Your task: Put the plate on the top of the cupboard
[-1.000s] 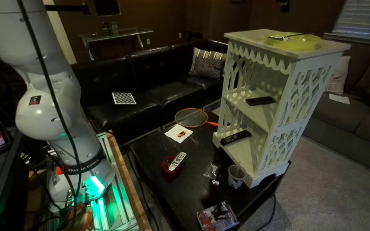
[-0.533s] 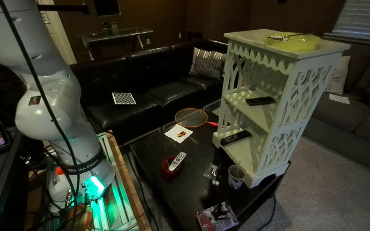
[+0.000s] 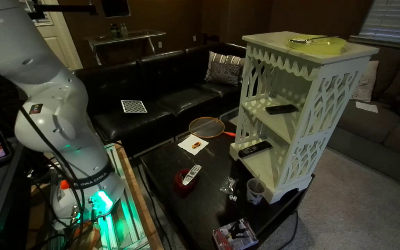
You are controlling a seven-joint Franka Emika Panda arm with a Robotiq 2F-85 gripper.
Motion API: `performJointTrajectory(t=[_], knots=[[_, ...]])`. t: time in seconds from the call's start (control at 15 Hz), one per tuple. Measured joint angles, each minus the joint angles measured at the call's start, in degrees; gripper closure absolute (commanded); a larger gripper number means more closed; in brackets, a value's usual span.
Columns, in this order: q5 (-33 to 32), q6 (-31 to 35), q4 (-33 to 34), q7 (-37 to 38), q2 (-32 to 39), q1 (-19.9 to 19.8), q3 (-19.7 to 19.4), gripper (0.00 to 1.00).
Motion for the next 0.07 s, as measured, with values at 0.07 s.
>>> performJointTrajectory(t=[0.07], knots=[[1.48, -0.7, -1.03, -2.93, -1.75, -0.18, -0.91, 0.0]])
